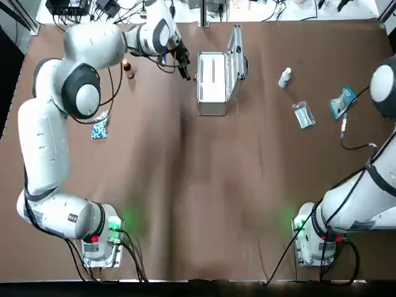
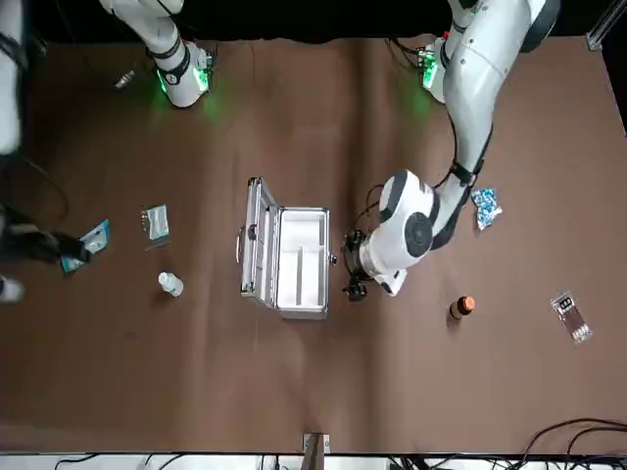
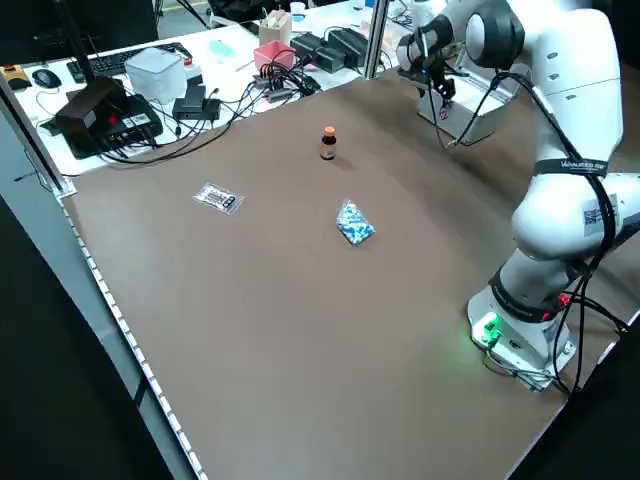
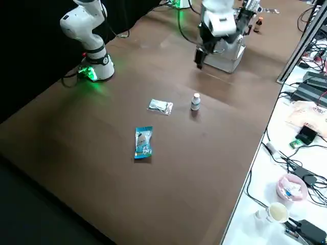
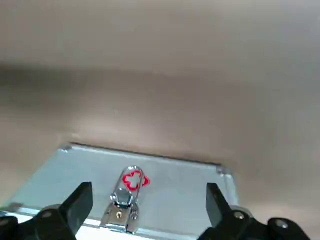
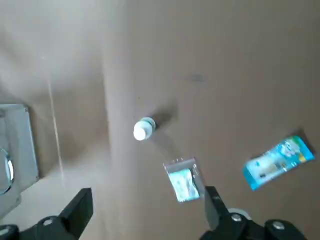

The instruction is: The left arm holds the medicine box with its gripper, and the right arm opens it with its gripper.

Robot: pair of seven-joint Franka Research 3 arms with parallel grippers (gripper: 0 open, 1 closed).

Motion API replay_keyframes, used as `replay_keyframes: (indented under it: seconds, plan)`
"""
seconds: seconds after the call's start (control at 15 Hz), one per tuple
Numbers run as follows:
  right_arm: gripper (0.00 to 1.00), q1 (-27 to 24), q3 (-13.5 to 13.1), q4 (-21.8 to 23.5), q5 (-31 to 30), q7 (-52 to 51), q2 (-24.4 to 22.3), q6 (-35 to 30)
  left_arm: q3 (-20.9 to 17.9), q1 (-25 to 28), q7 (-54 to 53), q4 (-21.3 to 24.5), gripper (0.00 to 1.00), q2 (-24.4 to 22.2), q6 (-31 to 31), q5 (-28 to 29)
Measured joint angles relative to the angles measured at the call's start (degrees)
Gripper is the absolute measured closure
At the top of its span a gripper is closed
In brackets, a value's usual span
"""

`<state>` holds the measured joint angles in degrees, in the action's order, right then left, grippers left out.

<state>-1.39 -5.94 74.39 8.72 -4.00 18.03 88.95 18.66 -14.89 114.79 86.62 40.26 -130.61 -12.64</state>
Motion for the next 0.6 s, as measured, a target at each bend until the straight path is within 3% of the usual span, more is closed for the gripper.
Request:
replay_keyframes:
  seconds: [0.27,0.4,0.53,0.6]
  plan:
    - [0.01,-1.39,0.0,0.17,-0.59,0.0,-4.79,-1.67,-0.01,5.2,-1.3,-0.27,0.0,-2.98,7.63,4.26]
    - [0.01,-1.38,0.27,0.68,-3.86,0.01,-6.73,-1.68,0.02,6.37,-3.76,-0.34,0.0,-4.2,10.67,7.05]
    - [0.01,-0.97,0.71,2.74,-5.36,0.01,-9.11,-1.32,0.07,6.39,-7.1,-0.47,0.0,-5.75,12.88,8.54]
    - [0.01,0.32,1.02,5.87,-5.83,0.05,-11.38,0.33,0.04,6.53,-11.61,-0.65,0.0,-7.6,15.65,10.01]
